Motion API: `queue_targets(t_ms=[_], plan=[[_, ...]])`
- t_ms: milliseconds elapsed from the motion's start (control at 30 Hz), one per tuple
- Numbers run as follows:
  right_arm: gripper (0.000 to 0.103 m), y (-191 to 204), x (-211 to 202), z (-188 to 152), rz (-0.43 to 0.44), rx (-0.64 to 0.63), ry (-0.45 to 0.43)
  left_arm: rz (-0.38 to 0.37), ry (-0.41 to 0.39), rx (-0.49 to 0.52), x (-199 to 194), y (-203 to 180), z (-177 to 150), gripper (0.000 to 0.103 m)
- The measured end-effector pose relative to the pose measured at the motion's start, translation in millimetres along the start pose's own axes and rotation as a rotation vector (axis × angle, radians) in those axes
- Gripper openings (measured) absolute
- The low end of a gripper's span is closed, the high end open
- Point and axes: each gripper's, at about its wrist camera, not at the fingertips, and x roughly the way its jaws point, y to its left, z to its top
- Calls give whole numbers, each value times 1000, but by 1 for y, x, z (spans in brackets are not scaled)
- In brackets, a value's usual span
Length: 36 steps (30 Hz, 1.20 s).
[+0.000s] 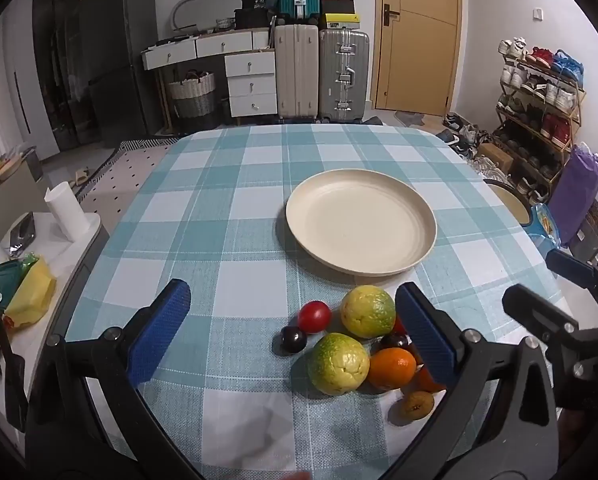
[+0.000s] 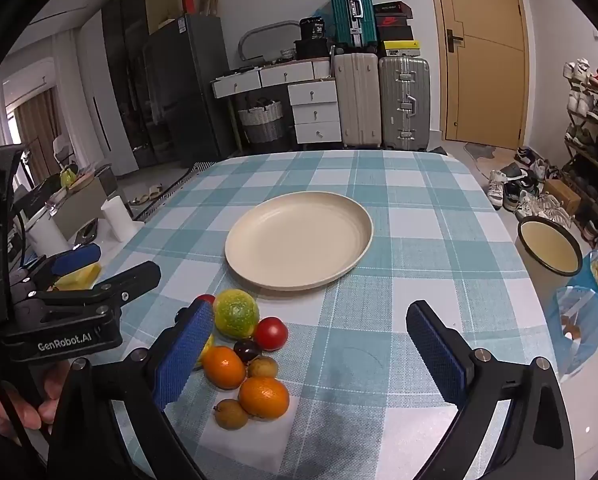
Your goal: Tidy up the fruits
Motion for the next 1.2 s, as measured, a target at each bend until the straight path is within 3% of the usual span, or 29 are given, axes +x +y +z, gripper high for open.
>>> queue_targets(t_ms=[1200], plan=[[99, -8, 2, 3, -17, 9, -6, -4, 4, 20, 10, 0, -4, 102]])
